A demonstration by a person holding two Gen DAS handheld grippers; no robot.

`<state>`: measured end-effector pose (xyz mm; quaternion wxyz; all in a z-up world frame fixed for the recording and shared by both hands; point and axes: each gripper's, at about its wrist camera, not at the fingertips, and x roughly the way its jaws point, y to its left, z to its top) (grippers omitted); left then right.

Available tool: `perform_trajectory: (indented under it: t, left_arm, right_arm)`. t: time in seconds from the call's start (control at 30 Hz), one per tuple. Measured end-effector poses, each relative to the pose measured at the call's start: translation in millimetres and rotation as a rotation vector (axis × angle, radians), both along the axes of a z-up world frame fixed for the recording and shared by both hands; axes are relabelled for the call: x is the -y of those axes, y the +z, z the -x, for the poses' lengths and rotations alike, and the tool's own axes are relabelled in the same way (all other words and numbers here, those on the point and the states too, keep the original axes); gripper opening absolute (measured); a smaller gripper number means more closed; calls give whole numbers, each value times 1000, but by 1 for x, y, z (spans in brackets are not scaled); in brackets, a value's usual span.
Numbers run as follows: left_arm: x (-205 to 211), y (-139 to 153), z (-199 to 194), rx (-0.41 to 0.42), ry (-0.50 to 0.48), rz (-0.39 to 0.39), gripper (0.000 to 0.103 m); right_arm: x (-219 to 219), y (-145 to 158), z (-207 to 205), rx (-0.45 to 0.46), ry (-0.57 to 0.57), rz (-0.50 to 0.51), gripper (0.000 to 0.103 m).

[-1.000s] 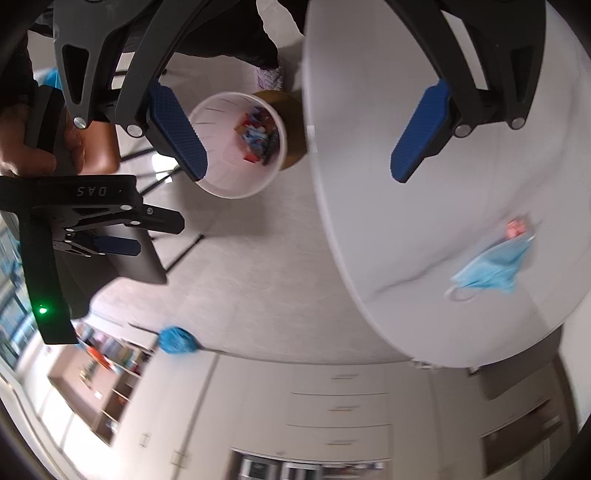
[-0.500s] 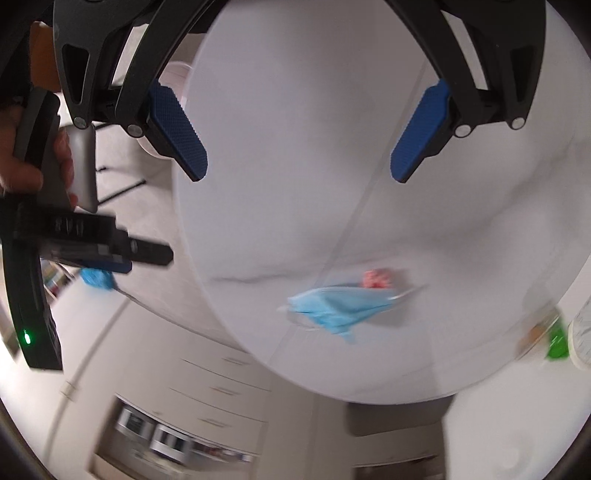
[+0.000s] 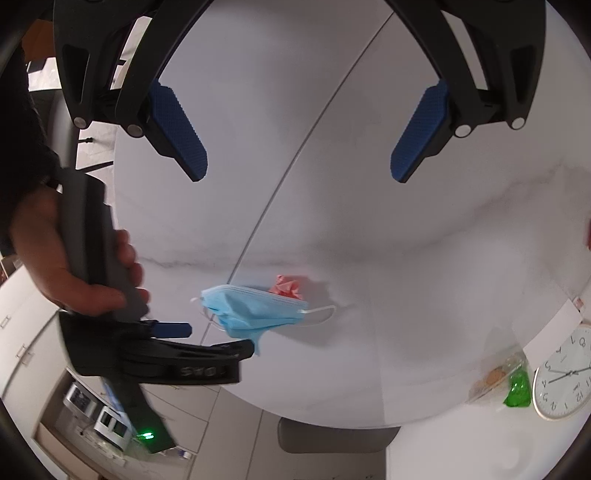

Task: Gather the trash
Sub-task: 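Grasp the pink tissue with the left tool while the right grasps the blue face mask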

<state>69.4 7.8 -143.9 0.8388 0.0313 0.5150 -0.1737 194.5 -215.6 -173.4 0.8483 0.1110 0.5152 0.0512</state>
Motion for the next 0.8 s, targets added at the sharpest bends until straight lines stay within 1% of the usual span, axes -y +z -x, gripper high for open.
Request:
perform_trajectory:
  t: [0.07, 0.1, 0.13, 0.17, 0.2, 0.23, 0.27, 0.3, 0.33, 0.4, 0.5, 0.6, 0.67, 0.8]
  left_arm:
    - [-2, -4, -8, -5, 8, 0, 95]
    - [-2, -5, -12, -7, 12, -2, 95]
    - [0, -8, -16, -8, 15, -5, 95]
    - [3, -9, -19, -8, 16, -7, 95]
    - [6, -11, -24, -5, 14, -8, 95]
    - [9, -12, -28, 1, 11, -12, 95]
    - [12, -13, -31, 10, 7, -17, 95]
    - [15, -14, -35, 15, 2, -19, 95]
    - [19, -15, -39, 23, -7, -21, 95]
    - [26, -17, -50, 40, -11, -29, 95]
    - [37, -22, -68, 75, -16, -32, 95]
    - [53, -34, -87, 108, -51, -54, 95]
    - [64, -46, -103, 104, -70, -74, 95]
    - [75, -67, -130, 70, -68, -87, 84]
  right_arm:
    - [-4, -12, -11, -33, 9, 0, 89]
    - [-6, -18, -15, -47, 11, 1, 83]
    - [-7, -23, -18, -56, 15, -2, 74]
    - [-7, -26, -20, -60, 21, -15, 68]
    - [-6, -29, -21, -63, 23, -34, 54]
    - [-4, -31, -22, -67, 20, -57, 44]
    - [1, -31, -21, -65, 14, -91, 40]
    - [5, -30, -21, -59, 9, -117, 33]
    - [9, -29, -21, -52, 3, -140, 30]
    - [19, -23, -20, -32, -14, -193, 26]
    - [32, -16, -19, -17, -37, -257, 26]
    - [46, -10, -16, -2, -64, -309, 25]
    - [58, -2, -15, 16, -87, -332, 25]
    - [84, 18, -2, 61, -127, -328, 25]
